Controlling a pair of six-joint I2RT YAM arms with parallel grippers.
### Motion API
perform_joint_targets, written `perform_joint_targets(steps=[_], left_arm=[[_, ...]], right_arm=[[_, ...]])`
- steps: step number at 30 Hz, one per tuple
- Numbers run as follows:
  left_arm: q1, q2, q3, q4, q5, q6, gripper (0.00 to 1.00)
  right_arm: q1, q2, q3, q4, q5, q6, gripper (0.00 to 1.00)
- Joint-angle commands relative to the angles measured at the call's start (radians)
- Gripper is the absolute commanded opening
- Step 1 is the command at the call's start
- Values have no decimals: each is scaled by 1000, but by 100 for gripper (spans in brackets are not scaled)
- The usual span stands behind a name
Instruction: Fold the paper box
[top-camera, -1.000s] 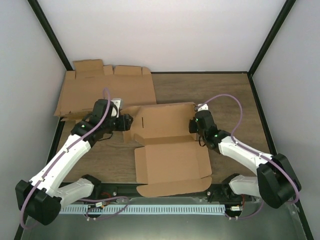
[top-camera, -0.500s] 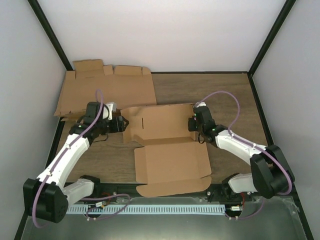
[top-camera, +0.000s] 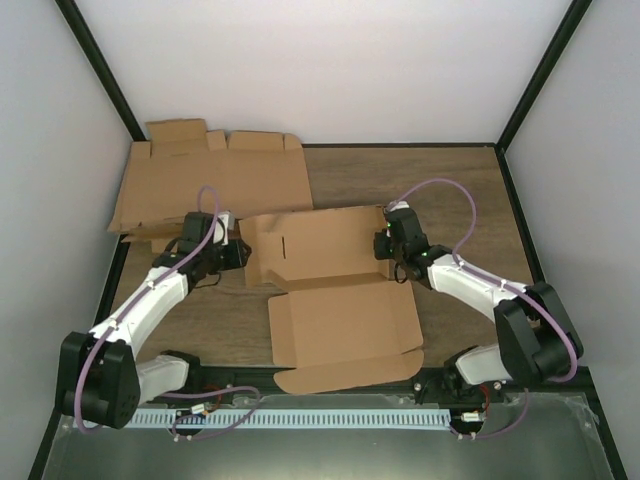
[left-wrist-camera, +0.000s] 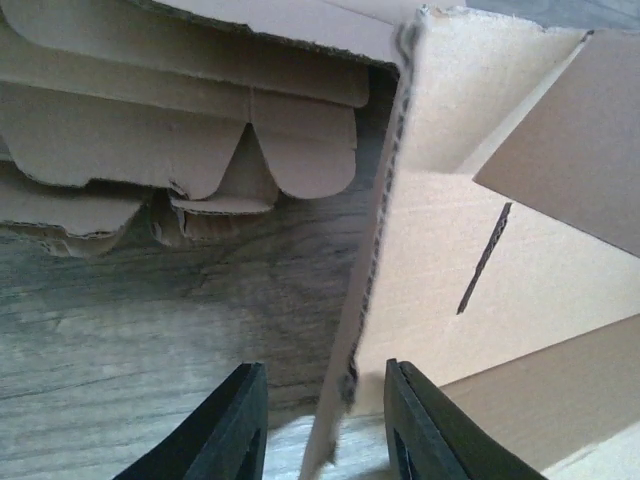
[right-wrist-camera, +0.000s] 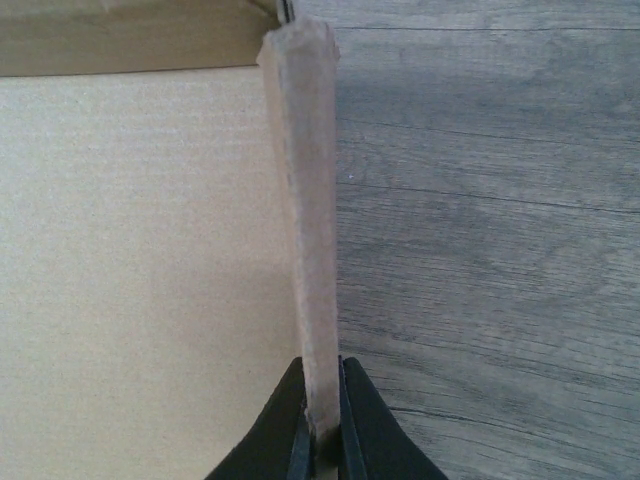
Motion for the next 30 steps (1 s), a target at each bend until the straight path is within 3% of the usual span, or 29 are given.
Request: perform_joint_targets(steps=[1,5,13,20,26,30], left_arm=[[3,8,9,61,-23,24,30],[2,31,28,54,23,38,4],[-85,3,120,-50,17,2,4],[-267,44,182,-86,-75,-55,4],[-314,99,223,-86,-86,-74,4],[-317,130,223,-43,-20,-86,11]], right_arm=[[-4,26,33,-23,-33,4,1],[-4,43,52,-48,-33,14,1],[-4,50,70,-78,-30,47,1],[-4,65,79,-85,-27,67,1],[-4,65,80,-96,-17,79,1],[-4,57,76,-95,-13,80,1]])
